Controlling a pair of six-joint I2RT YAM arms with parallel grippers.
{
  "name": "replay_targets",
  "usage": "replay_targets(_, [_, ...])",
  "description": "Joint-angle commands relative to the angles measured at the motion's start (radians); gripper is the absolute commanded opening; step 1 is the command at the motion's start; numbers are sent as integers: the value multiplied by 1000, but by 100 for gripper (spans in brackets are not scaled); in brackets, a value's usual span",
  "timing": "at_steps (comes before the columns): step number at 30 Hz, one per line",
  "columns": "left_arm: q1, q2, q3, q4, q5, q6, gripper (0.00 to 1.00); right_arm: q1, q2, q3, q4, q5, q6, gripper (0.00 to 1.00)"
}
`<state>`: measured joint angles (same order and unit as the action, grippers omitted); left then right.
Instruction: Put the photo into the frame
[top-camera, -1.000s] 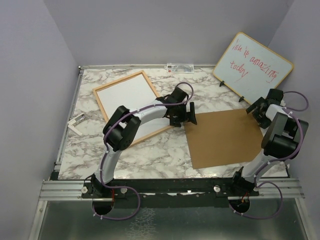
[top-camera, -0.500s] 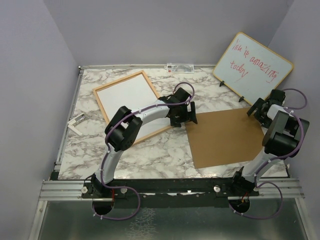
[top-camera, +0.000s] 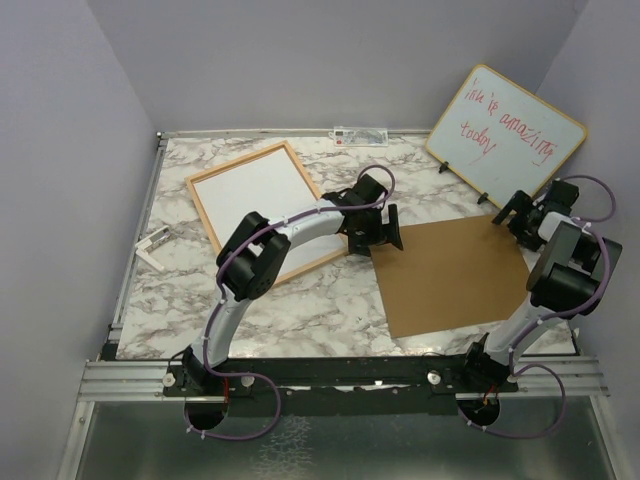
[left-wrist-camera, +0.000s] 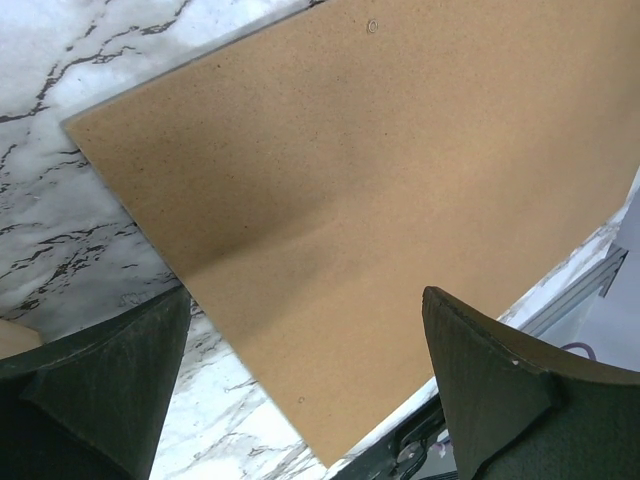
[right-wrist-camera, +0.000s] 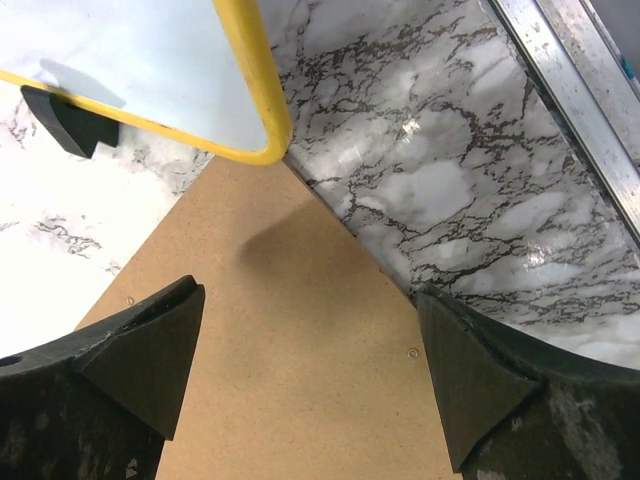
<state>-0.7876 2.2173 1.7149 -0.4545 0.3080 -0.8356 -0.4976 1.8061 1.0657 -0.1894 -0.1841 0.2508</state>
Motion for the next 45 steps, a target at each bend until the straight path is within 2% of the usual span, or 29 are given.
replay_targets(1, [-25, 55, -18, 29, 85, -14, 97, 11, 46, -85, -68, -186, 39, 90])
replay_targets(11, [-25, -39, 60, 63, 74, 19, 96, 11, 9, -155, -17, -297, 73, 90])
replay_targets(24, [-23, -151, 49, 18, -1, 82, 95, 11, -56, -224, 28, -382, 144, 90])
replay_targets(34, [47, -256, -86, -29, -128, 95, 96, 40, -90, -353, 122, -485, 239, 90])
replay_targets(39, [96, -292, -168, -59, -174, 115, 95, 56, -151, -415, 117, -442, 266, 89])
replay_targets(45, [155, -343, -265, -95, -176, 147, 97, 56, -236, -422, 33, -352, 272, 89])
